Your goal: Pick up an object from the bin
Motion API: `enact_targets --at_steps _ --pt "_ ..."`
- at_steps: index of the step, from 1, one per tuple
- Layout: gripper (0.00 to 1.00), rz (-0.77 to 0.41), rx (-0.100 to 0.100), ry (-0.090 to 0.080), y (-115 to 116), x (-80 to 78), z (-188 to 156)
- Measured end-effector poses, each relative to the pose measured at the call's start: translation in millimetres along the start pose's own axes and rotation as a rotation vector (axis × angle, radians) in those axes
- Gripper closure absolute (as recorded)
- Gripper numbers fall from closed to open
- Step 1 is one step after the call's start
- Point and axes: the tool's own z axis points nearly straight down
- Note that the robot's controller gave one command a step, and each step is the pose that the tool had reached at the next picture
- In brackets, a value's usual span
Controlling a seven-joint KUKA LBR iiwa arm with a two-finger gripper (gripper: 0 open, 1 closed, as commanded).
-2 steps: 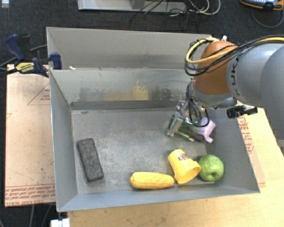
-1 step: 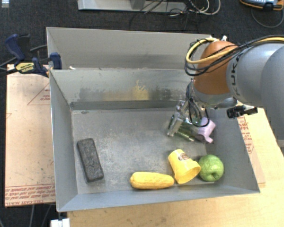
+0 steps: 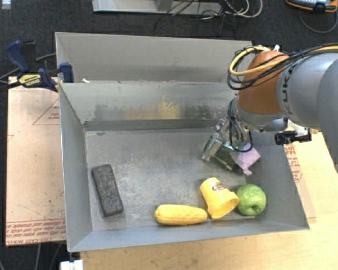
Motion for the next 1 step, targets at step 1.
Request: enact_targets --at_steps 1 --pt "1.00 -0.001 0.001 0.000 0.1 0.0 0.0"
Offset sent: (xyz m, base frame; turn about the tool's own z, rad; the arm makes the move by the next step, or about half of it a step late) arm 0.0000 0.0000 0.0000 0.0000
